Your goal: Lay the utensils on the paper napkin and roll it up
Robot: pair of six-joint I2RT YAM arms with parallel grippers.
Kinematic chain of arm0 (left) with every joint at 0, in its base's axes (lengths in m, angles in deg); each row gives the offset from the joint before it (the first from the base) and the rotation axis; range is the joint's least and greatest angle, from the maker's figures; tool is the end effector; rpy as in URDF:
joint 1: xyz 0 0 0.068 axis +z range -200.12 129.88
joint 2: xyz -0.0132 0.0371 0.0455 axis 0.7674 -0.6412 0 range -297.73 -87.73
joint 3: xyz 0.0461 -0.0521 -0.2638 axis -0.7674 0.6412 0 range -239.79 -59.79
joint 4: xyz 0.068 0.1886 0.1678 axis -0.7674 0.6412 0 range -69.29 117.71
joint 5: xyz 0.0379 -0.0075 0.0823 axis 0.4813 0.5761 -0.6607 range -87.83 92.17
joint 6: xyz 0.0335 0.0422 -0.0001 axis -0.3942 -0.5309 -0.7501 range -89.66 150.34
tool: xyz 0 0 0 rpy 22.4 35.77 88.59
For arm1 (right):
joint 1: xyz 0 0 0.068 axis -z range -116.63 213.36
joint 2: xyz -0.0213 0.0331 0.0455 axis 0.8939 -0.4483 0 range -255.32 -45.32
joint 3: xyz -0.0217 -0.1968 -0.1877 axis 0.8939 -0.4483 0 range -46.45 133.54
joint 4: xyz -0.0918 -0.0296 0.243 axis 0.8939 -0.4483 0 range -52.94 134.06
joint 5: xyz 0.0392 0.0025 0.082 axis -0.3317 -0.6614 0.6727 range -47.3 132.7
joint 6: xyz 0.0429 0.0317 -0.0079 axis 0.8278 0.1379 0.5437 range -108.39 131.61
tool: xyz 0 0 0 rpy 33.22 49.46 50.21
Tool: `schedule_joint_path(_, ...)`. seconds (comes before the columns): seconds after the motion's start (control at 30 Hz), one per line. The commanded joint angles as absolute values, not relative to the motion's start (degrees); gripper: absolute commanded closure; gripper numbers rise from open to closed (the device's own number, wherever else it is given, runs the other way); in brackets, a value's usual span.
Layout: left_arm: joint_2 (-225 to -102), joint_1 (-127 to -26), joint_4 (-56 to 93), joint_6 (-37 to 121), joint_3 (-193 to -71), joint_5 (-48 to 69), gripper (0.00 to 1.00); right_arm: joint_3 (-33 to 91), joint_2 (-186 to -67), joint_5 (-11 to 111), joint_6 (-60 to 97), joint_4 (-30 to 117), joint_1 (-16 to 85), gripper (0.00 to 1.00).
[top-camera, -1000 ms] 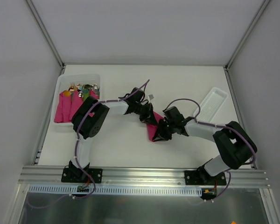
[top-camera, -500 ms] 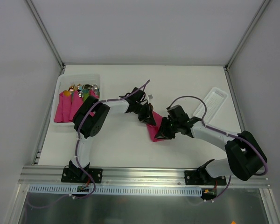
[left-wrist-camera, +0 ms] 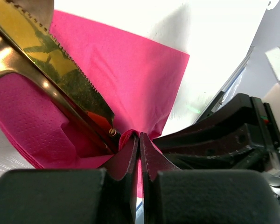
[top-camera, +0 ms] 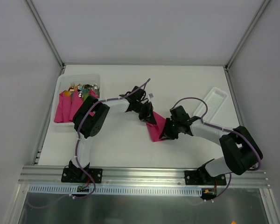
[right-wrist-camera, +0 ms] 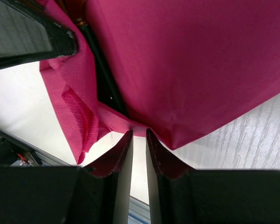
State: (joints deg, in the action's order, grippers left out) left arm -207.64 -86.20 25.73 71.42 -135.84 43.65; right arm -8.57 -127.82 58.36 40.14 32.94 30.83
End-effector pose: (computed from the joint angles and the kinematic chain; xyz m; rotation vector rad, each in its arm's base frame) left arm 0.3385 -0.2758 0.1400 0.2620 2.6806 -1.4131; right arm 0.2167 0.1495 0.1565 -0.2063 2.6618 0.7337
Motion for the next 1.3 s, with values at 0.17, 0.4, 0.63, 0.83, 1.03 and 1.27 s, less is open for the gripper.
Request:
schedule_joint_path(0.17,-205.59,-87.12,26.07,71.39,-138.63,41.12,1.0,-8.22,-130.23,58.43,38.51,33.51,31.02,0.8)
schedule_joint_path(0.4,-206.47,-87.47,25.55,72.61,-139.77,40.06,1.0,-8.49,-130.67,58.78,38.15,33.6,31.11,0.82)
schedule_joint_path(0.63,-207.61,-87.82,24.49,72.79,-140.38,38.21,1.0,-8.22,-130.93,59.31,38.07,33.69,31.02,0.82)
schedule_joint_path(0.83,-208.93,-88.7,24.4,72.53,-140.82,38.03,1.0,-8.57,-130.93,59.49,37.98,33.95,31.02,0.83)
schedule_joint_path(1.03,-209.98,-89.32,24.14,72.35,-141.61,36.63,1.0,-8.75,-131.11,59.84,38.15,34.57,30.93,0.83)
schedule_joint_path(1.27,-211.47,-89.41,24.14,72.18,-142.05,34.87,1.0,-9.19,-130.58,59.93,38.24,34.83,30.58,0.84)
